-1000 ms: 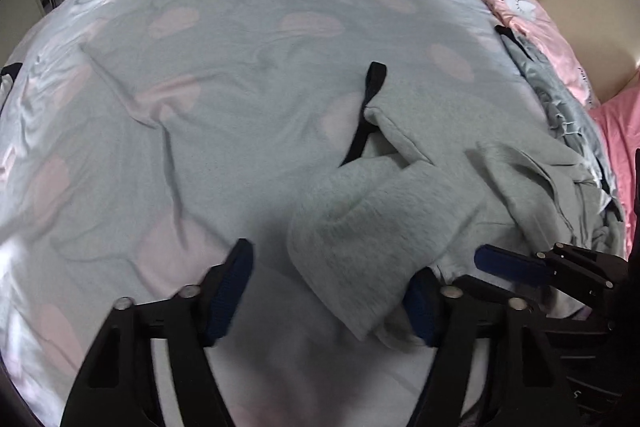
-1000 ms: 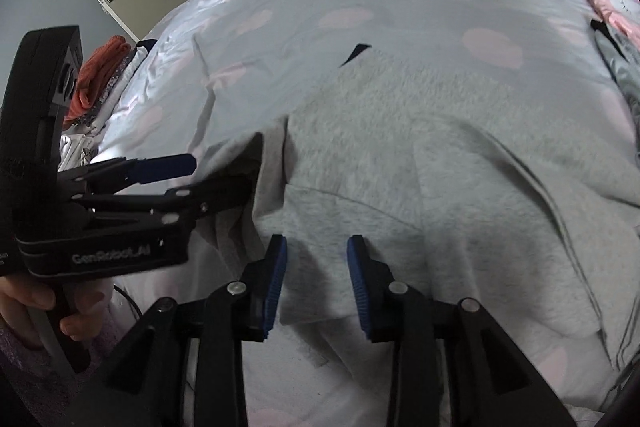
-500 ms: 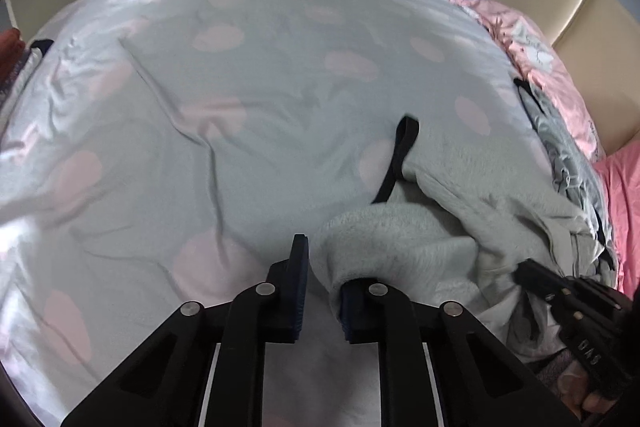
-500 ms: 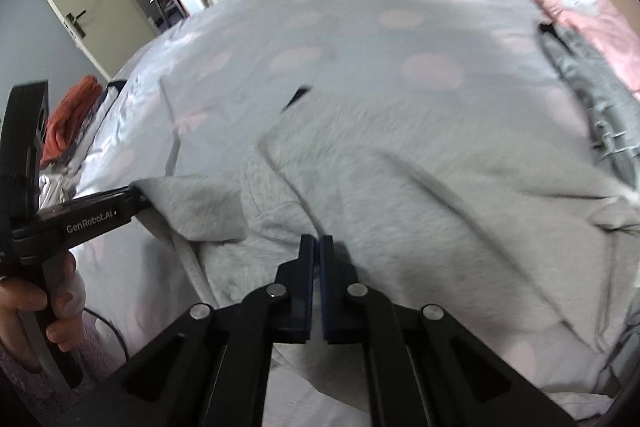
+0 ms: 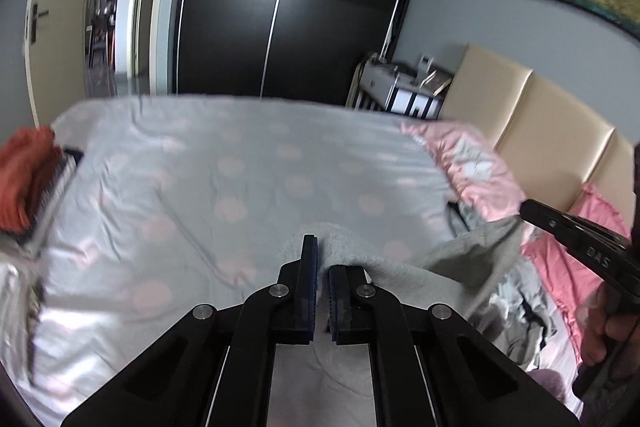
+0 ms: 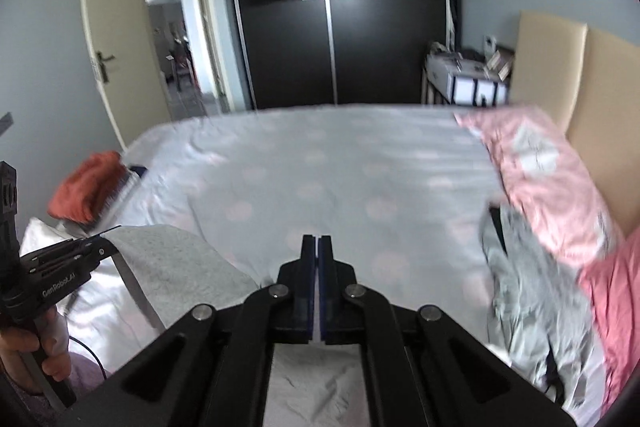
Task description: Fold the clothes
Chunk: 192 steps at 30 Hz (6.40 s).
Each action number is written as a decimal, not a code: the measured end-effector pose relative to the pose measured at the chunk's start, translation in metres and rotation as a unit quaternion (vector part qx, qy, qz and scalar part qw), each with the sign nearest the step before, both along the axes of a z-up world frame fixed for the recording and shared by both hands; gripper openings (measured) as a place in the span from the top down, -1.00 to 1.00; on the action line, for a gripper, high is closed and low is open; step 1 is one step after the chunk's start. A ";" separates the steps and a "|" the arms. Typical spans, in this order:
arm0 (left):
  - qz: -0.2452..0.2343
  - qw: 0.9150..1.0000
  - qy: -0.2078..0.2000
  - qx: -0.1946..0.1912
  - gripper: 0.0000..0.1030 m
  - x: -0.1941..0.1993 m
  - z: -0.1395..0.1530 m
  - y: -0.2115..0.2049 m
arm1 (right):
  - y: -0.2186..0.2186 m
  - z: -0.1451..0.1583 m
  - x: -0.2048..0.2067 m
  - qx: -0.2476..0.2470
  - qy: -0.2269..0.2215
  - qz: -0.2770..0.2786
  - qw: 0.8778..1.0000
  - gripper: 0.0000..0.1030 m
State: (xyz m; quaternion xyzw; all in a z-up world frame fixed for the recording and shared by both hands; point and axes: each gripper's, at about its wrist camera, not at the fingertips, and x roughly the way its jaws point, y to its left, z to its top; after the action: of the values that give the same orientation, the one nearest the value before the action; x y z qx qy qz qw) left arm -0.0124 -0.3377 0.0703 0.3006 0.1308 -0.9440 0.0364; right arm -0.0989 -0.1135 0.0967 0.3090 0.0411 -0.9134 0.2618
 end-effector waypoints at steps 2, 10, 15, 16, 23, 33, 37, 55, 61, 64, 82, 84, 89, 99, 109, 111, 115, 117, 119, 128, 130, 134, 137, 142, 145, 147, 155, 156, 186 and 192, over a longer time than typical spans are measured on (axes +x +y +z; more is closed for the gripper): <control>-0.021 1.000 0.005 -0.008 0.91 0.009 0.024 0.002 | -0.013 0.027 0.005 -0.011 0.021 0.014 1.000 1.00; -0.081 0.995 -0.050 0.015 0.91 0.013 -0.003 0.036 | -0.006 0.034 0.014 0.032 0.012 0.008 0.999 1.00; -0.107 0.989 -0.089 0.053 0.91 0.001 -0.034 0.054 | 0.019 -0.036 0.027 0.027 -0.073 0.041 0.996 0.96; -0.111 0.988 -0.095 0.058 0.91 -0.003 -0.038 0.057 | 0.020 -0.051 0.031 0.036 -0.084 0.043 0.995 0.96; -0.137 0.984 -0.103 0.052 0.91 -0.035 -0.042 0.091 | 0.036 -0.128 0.039 0.034 -0.154 0.032 0.987 0.94; -0.167 0.977 -0.132 -0.001 0.87 -0.101 -0.079 0.150 | 0.069 -0.168 0.009 -0.018 -0.194 -0.035 0.980 0.81; -0.183 0.972 -0.147 -0.019 0.28 -0.113 -0.101 0.168 | 0.082 -0.181 0.002 -0.028 -0.216 -0.049 0.975 0.61; -0.166 0.974 -0.154 -0.021 -0.45 -0.070 -0.115 0.110 | 0.061 -0.192 0.012 -0.039 -0.241 -0.003 0.970 0.24; -0.140 0.977 -0.162 0.010 -0.45 -0.057 -0.132 0.082 | 0.028 -0.190 0.031 -0.031 -0.244 0.037 0.969 0.22; -0.127 0.978 -0.167 0.020 -0.45 -0.052 -0.143 0.072 | 0.017 -0.187 0.041 -0.013 -0.236 0.042 0.971 0.22; -0.015 0.979 -0.178 0.097 -0.45 -0.034 -0.171 0.000 | 0.004 -0.195 0.010 0.129 -0.184 -0.019 0.974 0.96; -0.015 0.979 -0.178 0.097 -0.45 -0.034 -0.171 0.000 | 0.017 -0.182 -0.005 0.140 -0.162 -0.047 0.976 0.97; -0.023 0.980 -0.174 0.091 -0.45 -0.035 -0.171 0.002 | 0.086 -0.132 -0.058 0.176 -0.107 -0.148 0.967 0.97; -0.036 0.979 -0.185 0.075 -0.45 -0.042 -0.176 0.013 | 0.236 -0.102 -0.137 0.258 -0.077 -0.328 0.905 0.97; -0.035 0.968 -0.239 0.067 -0.45 -0.050 -0.200 0.020 | 0.233 -0.149 -0.098 0.217 -0.205 -0.210 0.931 0.88; -0.034 0.966 -0.248 0.069 -0.44 -0.050 -0.206 0.020 | 0.215 -0.149 -0.081 0.197 -0.215 -0.168 0.942 0.73; -0.047 0.962 -0.258 0.072 -0.36 -0.049 -0.214 0.026 | 0.155 -0.142 -0.051 0.178 -0.205 -0.076 0.960 0.65; -0.054 0.960 -0.263 0.078 -0.36 -0.048 -0.219 0.029 | 0.120 -0.143 -0.036 0.177 -0.201 -0.025 0.963 0.64; -0.053 0.957 -0.273 0.085 -0.35 -0.048 -0.226 0.031 | 0.083 -0.151 -0.020 0.192 -0.199 0.032 0.961 0.60; -0.061 0.949 -0.292 0.106 -0.35 -0.051 -0.241 0.034 | -0.024 -0.212 0.028 0.298 -0.198 0.196 0.913 0.48; -0.062 0.947 -0.298 0.107 -0.35 -0.054 -0.245 0.036 | -0.034 -0.225 0.029 0.310 -0.204 0.209 0.905 0.42; -0.062 0.942 -0.308 0.115 -0.35 -0.060 -0.253 0.036 | -0.049 -0.248 0.026 0.320 -0.219 0.230 0.893 0.26; -0.061 0.941 -0.311 0.120 -0.35 -0.066 -0.257 0.036 | -0.060 -0.258 0.025 0.332 -0.208 0.228 0.892 0.26; -0.062 0.939 -0.314 0.124 -0.36 -0.073 -0.260 0.036 | -0.063 -0.259 0.013 0.322 -0.180 0.196 0.908 0.87; -0.063 0.940 -0.308 0.129 -0.36 -0.074 -0.259 0.034 | -0.045 -0.241 -0.008 0.256 -0.180 0.147 0.939 0.98; -0.065 0.940 -0.305 0.136 -0.36 -0.075 -0.258 0.034 | -0.029 -0.227 -0.024 0.210 -0.176 0.098 0.957 0.99; -0.082 0.935 -0.319 0.131 -0.36 -0.074 -0.261 0.045 | 0.036 -0.207 -0.057 0.089 -0.130 -0.072 0.985 0.96; -0.082 0.933 -0.325 0.128 -0.36 -0.075 -0.263 0.046 | 0.042 -0.207 -0.060 0.079 -0.133 -0.084 0.984 0.96; -0.089 0.916 -0.319 0.226 0.01 -0.067 -0.263 0.053 | 0.014 -0.236 -0.052 0.245 0.001 0.029 0.969 0.24; -0.080 0.916 -0.319 0.232 0.43 -0.079 -0.270 0.053 | 0.006 -0.245 -0.058 0.257 0.039 0.048 0.965 0.23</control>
State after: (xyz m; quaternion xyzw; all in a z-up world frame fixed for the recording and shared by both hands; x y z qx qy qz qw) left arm -0.0910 -0.2844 -0.1999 0.5954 0.3027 -0.7410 -0.0701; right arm -0.1572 -0.1073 -0.1478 0.3275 0.2992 -0.8698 0.2159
